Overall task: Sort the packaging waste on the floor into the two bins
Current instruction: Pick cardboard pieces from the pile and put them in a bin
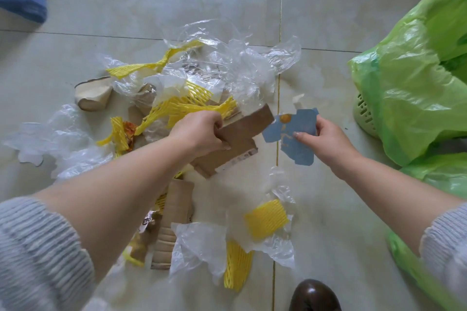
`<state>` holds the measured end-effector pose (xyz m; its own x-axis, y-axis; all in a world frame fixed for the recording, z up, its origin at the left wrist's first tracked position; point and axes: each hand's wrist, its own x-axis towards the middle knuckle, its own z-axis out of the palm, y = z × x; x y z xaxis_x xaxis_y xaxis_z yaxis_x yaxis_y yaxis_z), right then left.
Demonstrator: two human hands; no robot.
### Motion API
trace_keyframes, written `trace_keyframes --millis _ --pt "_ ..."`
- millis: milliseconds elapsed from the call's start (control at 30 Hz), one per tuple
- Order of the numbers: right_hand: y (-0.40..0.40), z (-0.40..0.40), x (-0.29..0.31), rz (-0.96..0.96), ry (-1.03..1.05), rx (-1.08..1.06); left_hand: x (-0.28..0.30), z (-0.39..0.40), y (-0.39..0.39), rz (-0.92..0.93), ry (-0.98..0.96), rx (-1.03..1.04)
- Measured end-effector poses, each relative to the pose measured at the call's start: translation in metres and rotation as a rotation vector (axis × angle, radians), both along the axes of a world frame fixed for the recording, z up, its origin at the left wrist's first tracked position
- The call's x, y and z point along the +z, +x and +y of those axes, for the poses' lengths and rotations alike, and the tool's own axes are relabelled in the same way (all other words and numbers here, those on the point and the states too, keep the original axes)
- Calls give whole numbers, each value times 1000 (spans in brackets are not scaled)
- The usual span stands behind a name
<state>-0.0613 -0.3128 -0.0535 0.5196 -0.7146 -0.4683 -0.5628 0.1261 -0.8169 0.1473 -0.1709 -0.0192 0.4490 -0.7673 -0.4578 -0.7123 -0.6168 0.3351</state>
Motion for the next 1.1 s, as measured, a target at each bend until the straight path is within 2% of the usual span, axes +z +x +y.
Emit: trace_keyframes --millis 167,233,367,500,800,933,1100 --pt "24 32 40 -267 184 -142 66 47 18 444 -243 378" --pt "35 53 48 -320 297 -144 85 77 28 535 -349 529" --pt "57 109 42 -192 506 -89 104 152 40 655 -434 784" --pt "73 158 24 -14 537 51 100 223 45 690 -482 998" --pt "120 196 -22 243 267 257 52 303 58 694 -580 1393" --pt "124 198 -29 234 182 199 34 320 58 701 -569 1459" --pt "117 191 -27 90 246 -4 27 337 58 730 -588 1486"
